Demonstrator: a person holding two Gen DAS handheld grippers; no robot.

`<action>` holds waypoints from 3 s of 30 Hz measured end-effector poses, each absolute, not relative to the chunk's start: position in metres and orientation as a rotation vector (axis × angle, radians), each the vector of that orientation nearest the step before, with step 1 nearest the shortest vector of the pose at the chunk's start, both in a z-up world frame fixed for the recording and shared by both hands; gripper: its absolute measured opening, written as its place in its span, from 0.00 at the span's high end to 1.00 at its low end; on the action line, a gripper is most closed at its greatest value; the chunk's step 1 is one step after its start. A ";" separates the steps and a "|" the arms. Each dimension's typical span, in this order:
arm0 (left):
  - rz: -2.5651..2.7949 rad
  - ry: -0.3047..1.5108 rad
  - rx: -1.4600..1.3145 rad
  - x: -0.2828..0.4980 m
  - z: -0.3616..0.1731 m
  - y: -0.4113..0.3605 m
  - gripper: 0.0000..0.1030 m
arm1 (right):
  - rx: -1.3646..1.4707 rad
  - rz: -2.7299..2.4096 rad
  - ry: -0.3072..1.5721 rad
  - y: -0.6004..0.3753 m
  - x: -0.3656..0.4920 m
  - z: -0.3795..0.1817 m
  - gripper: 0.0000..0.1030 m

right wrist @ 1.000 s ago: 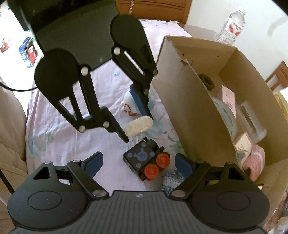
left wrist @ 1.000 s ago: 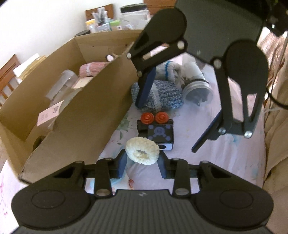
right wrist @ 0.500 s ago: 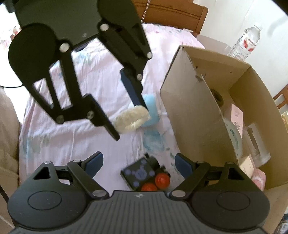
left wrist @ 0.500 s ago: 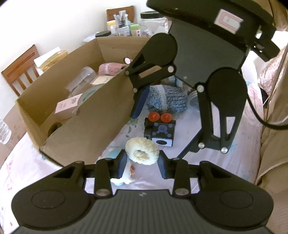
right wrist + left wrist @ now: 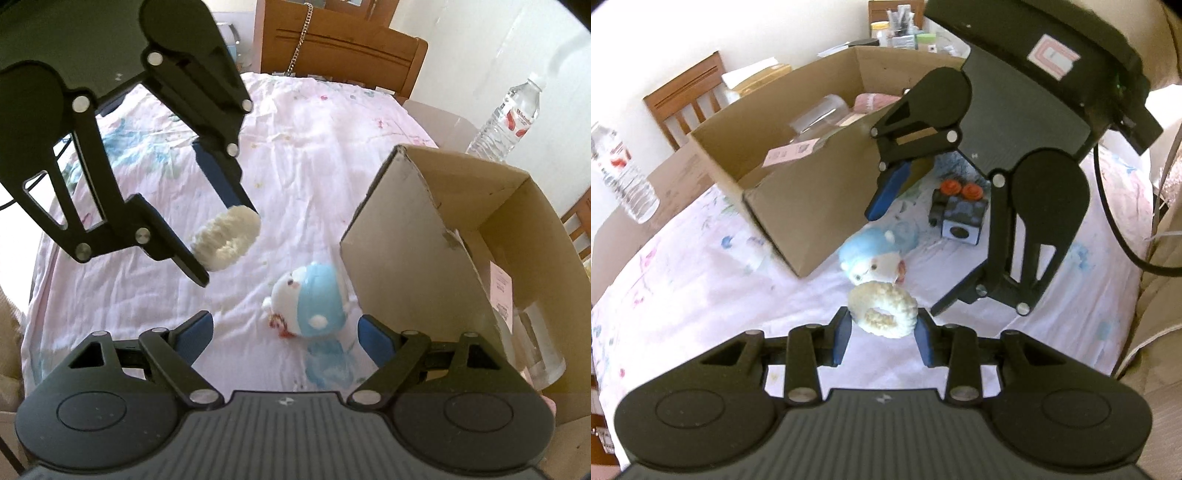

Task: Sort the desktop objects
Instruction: 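Grasp the cream scrunchie with left tool while right tool grasps the blue-white plush toy, then carry scrunchie and plush toy over the box and open both tools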

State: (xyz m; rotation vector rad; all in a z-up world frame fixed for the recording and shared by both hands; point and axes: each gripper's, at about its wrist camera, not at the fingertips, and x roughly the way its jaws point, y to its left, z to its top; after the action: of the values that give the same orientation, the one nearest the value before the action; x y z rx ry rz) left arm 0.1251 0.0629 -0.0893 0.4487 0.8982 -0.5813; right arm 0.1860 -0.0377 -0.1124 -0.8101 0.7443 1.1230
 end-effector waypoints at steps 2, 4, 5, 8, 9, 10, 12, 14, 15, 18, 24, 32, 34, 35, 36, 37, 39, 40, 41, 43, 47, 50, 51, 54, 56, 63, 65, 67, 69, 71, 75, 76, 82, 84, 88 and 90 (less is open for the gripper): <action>-0.572 0.898 0.441 0.123 -0.089 0.068 0.65 | -0.800 1.103 0.743 -0.031 0.187 -0.112 0.19; -0.565 0.899 0.432 0.122 -0.089 0.072 0.65 | -0.792 1.075 0.745 -0.026 0.190 -0.112 0.21; -0.562 0.898 0.429 0.121 -0.089 0.073 0.65 | -0.791 1.061 0.746 -0.027 0.187 -0.112 0.23; -0.560 0.891 0.430 0.119 -0.087 0.077 0.65 | -0.775 1.029 0.751 -0.017 0.190 -0.115 0.27; -0.561 0.889 0.430 0.118 -0.087 0.078 0.65 | -0.772 1.023 0.754 -0.016 0.192 -0.115 0.29; -0.562 0.887 0.430 0.118 -0.087 0.080 0.65 | -0.767 1.016 0.755 -0.015 0.193 -0.115 0.32; -0.562 0.884 0.432 0.117 -0.086 0.081 0.65 | -0.765 1.000 0.753 -0.010 0.197 -0.116 0.32; -0.562 0.882 0.432 0.117 -0.086 0.083 0.65 | -0.765 0.990 0.755 -0.010 0.197 -0.116 0.37; -0.562 0.881 0.429 0.116 -0.085 0.084 0.65 | -0.766 0.985 0.758 -0.008 0.198 -0.116 0.38; -0.566 0.881 0.419 0.117 -0.085 0.085 0.65 | -0.772 0.964 0.761 -0.005 0.199 -0.118 0.42; -0.569 0.877 0.408 0.116 -0.082 0.088 0.65 | -0.756 0.946 0.778 -0.006 0.199 -0.115 0.43; -0.537 0.881 0.392 0.122 -0.070 0.087 0.65 | -0.720 0.937 0.779 -0.013 0.195 -0.096 0.44; -0.531 0.882 0.375 0.125 -0.067 0.086 0.65 | -0.711 0.935 0.776 -0.016 0.194 -0.090 0.44; -0.528 0.881 0.367 0.126 -0.064 0.086 0.65 | -0.709 0.932 0.774 -0.017 0.193 -0.087 0.44; -0.524 0.881 0.358 0.128 -0.062 0.085 0.65 | -0.706 0.931 0.773 -0.019 0.193 -0.083 0.44; -0.519 0.882 0.352 0.129 -0.060 0.085 0.65 | -0.702 0.930 0.771 -0.021 0.192 -0.079 0.44; -0.510 0.875 0.346 0.131 -0.053 0.083 0.65 | -0.695 0.926 0.768 -0.026 0.191 -0.071 0.44; -0.507 0.871 0.343 0.132 -0.050 0.082 0.65 | -0.692 0.925 0.764 -0.028 0.190 -0.067 0.44; -0.503 0.868 0.342 0.133 -0.047 0.081 0.65 | -0.690 0.924 0.760 -0.030 0.189 -0.063 0.44; -0.486 0.870 0.349 0.136 -0.040 0.078 0.65 | -0.687 0.921 0.753 -0.035 0.188 -0.055 0.44; -0.484 0.854 0.361 0.141 -0.028 0.072 0.65 | -0.699 0.905 0.724 -0.045 0.187 -0.040 0.44; -0.484 0.833 0.370 0.145 -0.020 0.067 0.65 | -0.695 0.891 0.711 -0.052 0.189 -0.029 0.44; -0.486 0.826 0.372 0.147 -0.016 0.065 0.65 | -0.693 0.885 0.705 -0.055 0.190 -0.026 0.44; -0.490 0.803 0.379 0.154 -0.009 0.061 0.65 | -0.698 0.859 0.678 -0.062 0.193 -0.015 0.44; -0.492 0.785 0.385 0.160 -0.003 0.057 0.65 | -0.692 0.847 0.669 -0.067 0.197 -0.008 0.44; -0.508 0.744 0.403 0.184 0.011 0.048 0.65 | -0.660 0.799 0.646 -0.081 0.216 0.009 0.44; -0.503 0.743 0.403 0.193 0.012 0.047 0.65 | -0.659 0.787 0.642 -0.085 0.221 0.011 0.44; -0.497 0.742 0.410 0.203 0.012 0.045 0.65 | -0.659 0.771 0.641 -0.088 0.229 0.012 0.44; -0.498 0.735 0.420 0.212 0.011 0.043 0.65 | -0.654 0.750 0.645 -0.093 0.238 0.012 0.44; -0.495 0.736 0.421 0.221 0.009 0.041 0.65 | -0.646 0.735 0.652 -0.097 0.246 0.013 0.44; -0.469 0.743 0.424 0.238 0.003 0.038 0.58 | -0.640 0.695 0.662 -0.102 0.262 0.010 0.44; -0.459 0.750 0.427 0.241 0.001 0.037 0.53 | -0.639 0.689 0.667 -0.103 0.265 0.009 0.44; -0.423 0.760 0.454 0.247 -0.009 0.036 0.27 | -0.639 0.668 0.694 -0.110 0.279 0.001 0.44; -0.432 0.768 0.449 0.245 -0.010 0.036 0.27 | -0.640 0.660 0.704 -0.111 0.284 -0.002 0.43; -0.440 0.776 0.446 0.243 -0.012 0.037 0.26 | -0.633 0.635 0.725 -0.113 0.299 -0.008 0.43; -0.439 0.776 0.449 0.241 -0.013 0.037 0.26 | -0.638 0.619 0.736 -0.112 0.307 -0.013 0.43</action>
State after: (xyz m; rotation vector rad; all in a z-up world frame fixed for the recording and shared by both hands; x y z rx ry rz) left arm 0.2405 0.0374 -0.0129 0.4495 0.7757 -0.4392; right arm 0.3069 -0.1123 -0.0131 -0.6375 0.7363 0.6190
